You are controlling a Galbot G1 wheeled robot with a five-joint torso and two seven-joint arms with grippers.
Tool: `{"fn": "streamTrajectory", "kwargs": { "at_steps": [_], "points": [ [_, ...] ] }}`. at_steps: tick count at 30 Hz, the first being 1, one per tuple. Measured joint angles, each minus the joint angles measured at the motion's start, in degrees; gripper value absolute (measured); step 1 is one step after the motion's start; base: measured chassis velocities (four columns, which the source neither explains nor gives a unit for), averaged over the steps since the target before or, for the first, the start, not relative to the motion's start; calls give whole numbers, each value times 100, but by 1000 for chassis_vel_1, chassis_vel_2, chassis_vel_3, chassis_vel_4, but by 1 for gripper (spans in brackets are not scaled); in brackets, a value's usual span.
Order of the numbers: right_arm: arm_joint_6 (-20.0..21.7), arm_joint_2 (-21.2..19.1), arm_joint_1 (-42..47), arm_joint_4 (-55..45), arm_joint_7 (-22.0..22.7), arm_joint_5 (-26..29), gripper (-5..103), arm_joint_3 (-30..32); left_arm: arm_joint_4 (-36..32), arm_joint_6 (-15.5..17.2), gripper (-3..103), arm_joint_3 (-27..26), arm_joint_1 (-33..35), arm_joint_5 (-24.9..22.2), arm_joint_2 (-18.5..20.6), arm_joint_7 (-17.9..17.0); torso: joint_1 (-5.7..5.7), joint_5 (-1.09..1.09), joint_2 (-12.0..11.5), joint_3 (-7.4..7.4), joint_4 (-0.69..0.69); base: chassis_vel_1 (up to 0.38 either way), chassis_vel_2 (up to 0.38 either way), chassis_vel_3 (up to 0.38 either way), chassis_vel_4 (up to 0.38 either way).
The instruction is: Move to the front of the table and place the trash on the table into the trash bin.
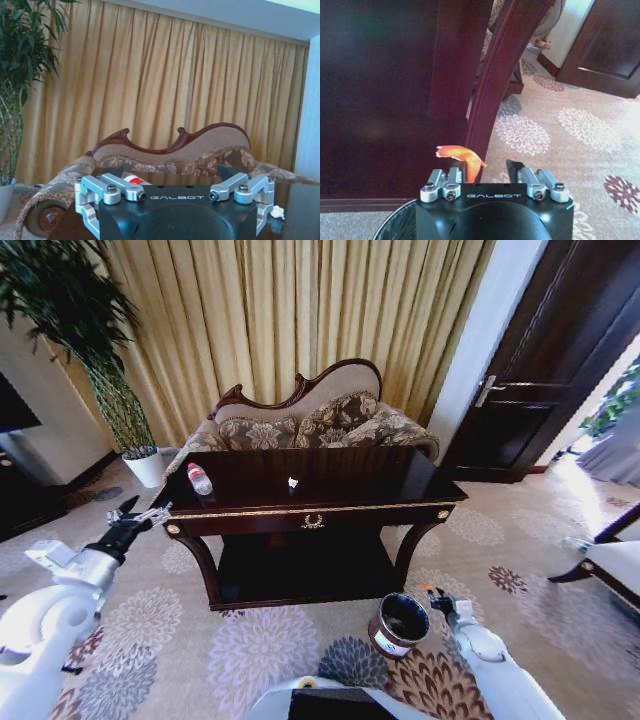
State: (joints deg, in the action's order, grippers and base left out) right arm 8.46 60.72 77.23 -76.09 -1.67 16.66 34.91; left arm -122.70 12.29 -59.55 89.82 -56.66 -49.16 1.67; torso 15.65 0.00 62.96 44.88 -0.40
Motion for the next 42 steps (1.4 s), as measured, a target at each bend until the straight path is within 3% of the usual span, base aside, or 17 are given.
{"fn": "streamTrajectory", "kwargs": {
  "at_steps": [4,5,8,11,13,35,38,42],
  "points": [
    [-62,-4,3,13,25,12,61,-1,2,-6,100,-21,15,-6,0,5,0,0,0,0,0,0,0,0,0],
    [-62,-4,3,13,25,12,61,-1,2,-6,100,-21,15,-6,0,5,0,0,0,0,0,0,0,0,0],
    [-121,-8,25,18,44,30,77,7,1,-12,100,-28,23,-11,0,8,0,0,0,0,0,0,0,0,0],
    [-142,-10,35,18,45,35,82,16,1,-14,100,-30,23,-14,1,9,0,0,0,0,0,0,0,0,0],
    [-182,-28,76,-7,48,44,99,50,1,-20,100,-34,5,-28,12,10,0,0,0,0,0,0,0,0,0],
    [-347,42,188,118,-176,-216,100,109,61,-52,100,-5,-18,-47,43,52,0,0,0,0,0,0,0,0,0],
    [-513,62,169,184,-184,-625,100,109,67,-54,100,23,-26,-47,45,55,0,0,0,0,0,0,0,0,0],
    [-1119,79,89,412,-262,-1698,100,147,73,-68,100,45,-37,-38,42,56,0,0,0,0,0,0,0,0,0]
  ]
}}
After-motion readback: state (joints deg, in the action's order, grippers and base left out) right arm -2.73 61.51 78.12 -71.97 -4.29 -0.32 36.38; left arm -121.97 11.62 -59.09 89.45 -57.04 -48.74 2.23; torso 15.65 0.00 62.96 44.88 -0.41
